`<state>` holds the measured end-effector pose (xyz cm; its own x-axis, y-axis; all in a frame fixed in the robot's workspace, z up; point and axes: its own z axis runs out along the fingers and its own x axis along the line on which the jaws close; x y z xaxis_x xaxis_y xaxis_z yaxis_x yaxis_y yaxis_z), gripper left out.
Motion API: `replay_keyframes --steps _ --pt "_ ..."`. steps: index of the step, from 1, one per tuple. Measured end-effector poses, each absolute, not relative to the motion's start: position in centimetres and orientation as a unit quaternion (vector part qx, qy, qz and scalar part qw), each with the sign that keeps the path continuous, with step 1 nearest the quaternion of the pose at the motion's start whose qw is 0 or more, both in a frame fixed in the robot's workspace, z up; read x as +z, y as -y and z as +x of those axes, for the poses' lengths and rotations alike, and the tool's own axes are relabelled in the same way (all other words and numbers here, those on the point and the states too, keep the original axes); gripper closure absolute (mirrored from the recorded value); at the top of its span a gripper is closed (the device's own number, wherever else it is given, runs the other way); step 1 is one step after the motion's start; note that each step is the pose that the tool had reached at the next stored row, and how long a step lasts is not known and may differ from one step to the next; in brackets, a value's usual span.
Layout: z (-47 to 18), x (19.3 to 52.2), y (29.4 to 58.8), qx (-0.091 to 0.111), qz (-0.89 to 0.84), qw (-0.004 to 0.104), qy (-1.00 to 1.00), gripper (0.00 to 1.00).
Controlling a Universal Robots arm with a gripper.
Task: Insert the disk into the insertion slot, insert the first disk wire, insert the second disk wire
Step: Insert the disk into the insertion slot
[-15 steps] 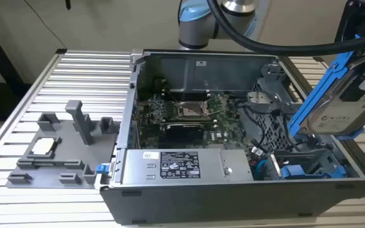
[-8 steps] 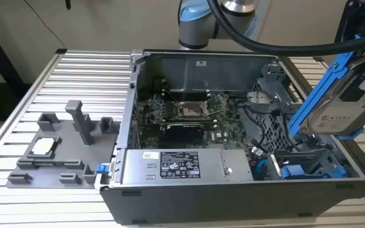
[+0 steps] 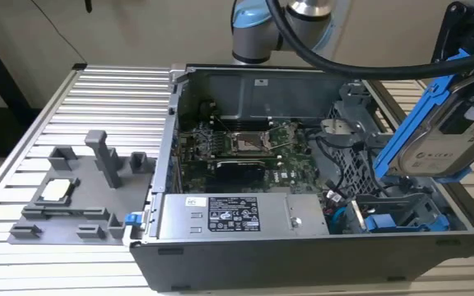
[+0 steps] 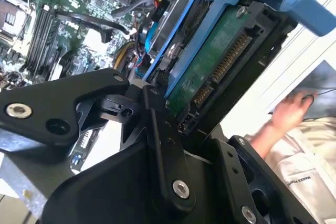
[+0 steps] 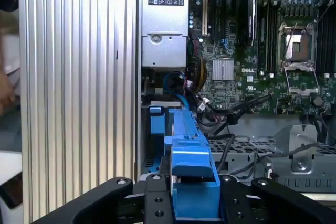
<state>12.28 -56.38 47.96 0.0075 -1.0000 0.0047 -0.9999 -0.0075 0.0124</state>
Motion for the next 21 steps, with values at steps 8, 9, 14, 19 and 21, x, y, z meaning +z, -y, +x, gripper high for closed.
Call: replay_keyframes --steps 8,9,14,19,21 --pt "12.3 46.7 56.4 0.002 0.713 0.001 0.701 0.68" --pt "12.3 46.5 56.4 0.002 0.713 0.001 0.701 0.68" --pt "12.3 45.6 56.5 0.002 0.713 0.001 0.701 0.68" --pt "12.3 44.7 56.7 0.001 0.714 0.000 0.700 0.68" --pt "12.3 44.3 56.7 0.001 0.714 0.000 0.700 0.68"
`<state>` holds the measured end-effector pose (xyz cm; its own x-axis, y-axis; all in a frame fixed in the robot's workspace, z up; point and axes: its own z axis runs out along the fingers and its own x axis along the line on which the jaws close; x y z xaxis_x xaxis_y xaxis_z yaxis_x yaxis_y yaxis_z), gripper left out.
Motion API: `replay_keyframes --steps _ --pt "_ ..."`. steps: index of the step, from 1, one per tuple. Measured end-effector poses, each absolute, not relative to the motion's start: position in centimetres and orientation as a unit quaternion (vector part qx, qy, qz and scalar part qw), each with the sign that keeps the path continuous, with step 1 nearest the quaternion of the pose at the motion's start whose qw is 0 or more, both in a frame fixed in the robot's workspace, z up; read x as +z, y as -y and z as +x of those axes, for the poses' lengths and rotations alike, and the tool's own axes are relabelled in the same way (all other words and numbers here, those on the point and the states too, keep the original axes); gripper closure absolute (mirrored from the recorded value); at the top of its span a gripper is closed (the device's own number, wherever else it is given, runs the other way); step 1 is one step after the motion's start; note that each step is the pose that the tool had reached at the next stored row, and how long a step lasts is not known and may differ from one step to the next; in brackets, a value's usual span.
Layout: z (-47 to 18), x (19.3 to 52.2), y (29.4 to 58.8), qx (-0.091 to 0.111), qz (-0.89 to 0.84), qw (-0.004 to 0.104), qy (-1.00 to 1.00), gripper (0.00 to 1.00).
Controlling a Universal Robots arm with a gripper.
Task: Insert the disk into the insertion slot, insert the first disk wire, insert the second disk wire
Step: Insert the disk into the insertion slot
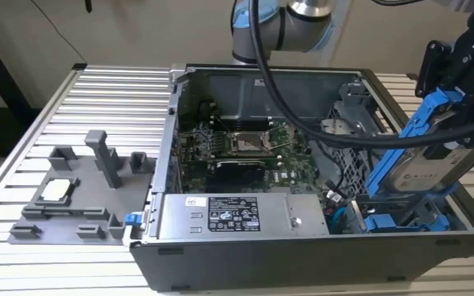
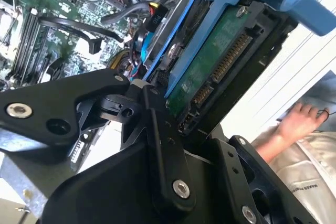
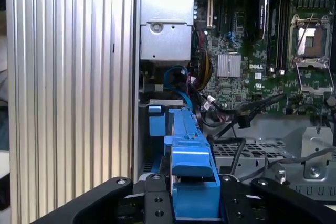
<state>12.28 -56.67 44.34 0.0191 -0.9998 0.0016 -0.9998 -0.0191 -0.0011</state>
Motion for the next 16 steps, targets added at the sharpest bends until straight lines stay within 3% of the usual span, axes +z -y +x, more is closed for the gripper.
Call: replay_keyframes --steps 16 --pt "12.3 41.9 57.0 0.002 0.714 -0.002 0.700 0.68"
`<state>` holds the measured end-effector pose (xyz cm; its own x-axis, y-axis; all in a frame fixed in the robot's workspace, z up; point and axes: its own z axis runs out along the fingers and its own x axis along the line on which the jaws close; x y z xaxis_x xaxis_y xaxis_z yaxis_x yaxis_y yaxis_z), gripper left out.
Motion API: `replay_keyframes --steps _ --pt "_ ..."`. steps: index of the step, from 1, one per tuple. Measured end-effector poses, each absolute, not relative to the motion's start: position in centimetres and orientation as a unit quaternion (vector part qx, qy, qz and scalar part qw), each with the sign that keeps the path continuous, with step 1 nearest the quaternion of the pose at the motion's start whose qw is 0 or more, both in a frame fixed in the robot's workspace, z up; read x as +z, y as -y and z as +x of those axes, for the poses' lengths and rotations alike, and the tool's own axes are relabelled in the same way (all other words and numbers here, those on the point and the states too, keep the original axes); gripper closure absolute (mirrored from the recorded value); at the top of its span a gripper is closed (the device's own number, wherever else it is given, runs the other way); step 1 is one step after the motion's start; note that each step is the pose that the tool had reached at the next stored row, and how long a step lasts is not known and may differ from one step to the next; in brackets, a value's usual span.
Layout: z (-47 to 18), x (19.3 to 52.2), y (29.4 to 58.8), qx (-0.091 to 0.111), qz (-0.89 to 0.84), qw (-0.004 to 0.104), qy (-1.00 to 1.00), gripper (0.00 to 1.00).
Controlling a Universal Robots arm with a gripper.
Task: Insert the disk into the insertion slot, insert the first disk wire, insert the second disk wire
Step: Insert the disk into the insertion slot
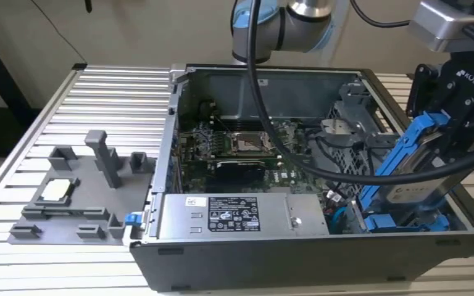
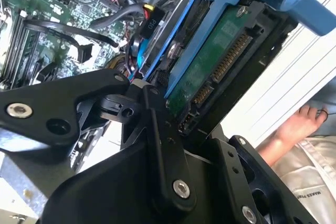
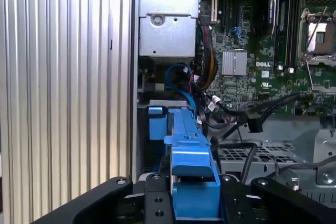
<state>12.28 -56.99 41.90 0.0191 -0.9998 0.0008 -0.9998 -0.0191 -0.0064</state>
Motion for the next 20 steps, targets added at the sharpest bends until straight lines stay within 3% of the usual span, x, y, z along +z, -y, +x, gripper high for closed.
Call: replay_keyframes --steps 20 --pt "12.3 38.6 57.0 -0.002 -0.714 0.002 -0.700 0.68"
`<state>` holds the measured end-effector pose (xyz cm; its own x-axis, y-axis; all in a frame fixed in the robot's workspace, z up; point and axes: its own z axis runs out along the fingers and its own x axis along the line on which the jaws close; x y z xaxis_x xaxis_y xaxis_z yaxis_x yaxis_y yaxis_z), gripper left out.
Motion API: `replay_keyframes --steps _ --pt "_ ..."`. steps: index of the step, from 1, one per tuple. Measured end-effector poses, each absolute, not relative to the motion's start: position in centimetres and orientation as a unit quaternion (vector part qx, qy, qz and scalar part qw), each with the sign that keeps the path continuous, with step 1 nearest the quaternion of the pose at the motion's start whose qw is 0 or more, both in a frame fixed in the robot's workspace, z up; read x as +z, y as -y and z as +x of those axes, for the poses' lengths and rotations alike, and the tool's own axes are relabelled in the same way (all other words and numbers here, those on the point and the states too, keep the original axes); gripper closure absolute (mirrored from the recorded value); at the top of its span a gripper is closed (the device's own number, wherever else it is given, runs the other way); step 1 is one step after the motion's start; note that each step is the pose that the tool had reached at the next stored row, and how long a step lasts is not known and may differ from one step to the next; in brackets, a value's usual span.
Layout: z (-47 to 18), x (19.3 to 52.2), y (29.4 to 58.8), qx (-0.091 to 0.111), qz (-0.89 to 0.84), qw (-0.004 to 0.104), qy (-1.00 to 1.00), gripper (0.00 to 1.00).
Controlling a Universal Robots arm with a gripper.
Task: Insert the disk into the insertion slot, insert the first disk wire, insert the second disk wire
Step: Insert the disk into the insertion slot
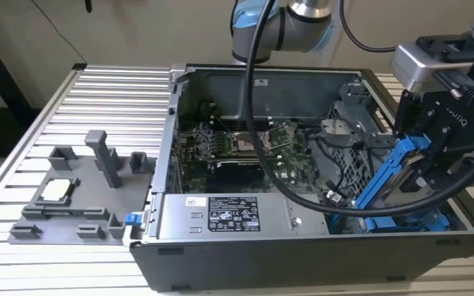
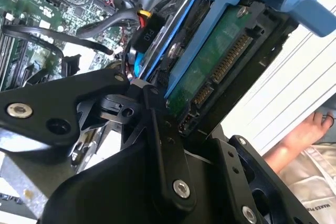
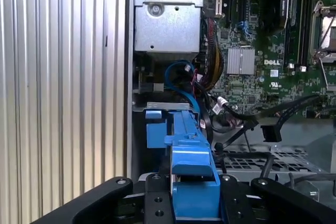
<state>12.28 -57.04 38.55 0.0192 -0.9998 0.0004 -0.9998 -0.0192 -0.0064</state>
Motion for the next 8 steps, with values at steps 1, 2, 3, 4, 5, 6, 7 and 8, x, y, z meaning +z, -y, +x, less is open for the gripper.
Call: replay_keyframes --steps 1,2,3,4,5,6,7,8 --pt "12.28 38.40 57.04 -0.003 -0.714 0.002 -0.700 0.68" --pt "12.28 38.22 57.04 -0.003 -0.714 0.002 -0.700 0.68" --pt "12.28 38.02 57.04 -0.002 -0.714 0.002 -0.700 0.68" --pt "12.28 37.85 57.04 -0.002 -0.714 0.002 -0.700 0.68" --pt "12.28 37.65 57.04 -0.002 -0.714 0.003 -0.700 0.68" --pt "12.28 37.56 57.04 -0.001 -0.714 0.003 -0.700 0.68" --pt "12.28 37.57 57.04 -0.001 -0.714 0.003 -0.700 0.68" --pt "12.28 37.57 57.04 -0.001 -0.714 0.004 -0.700 0.68"
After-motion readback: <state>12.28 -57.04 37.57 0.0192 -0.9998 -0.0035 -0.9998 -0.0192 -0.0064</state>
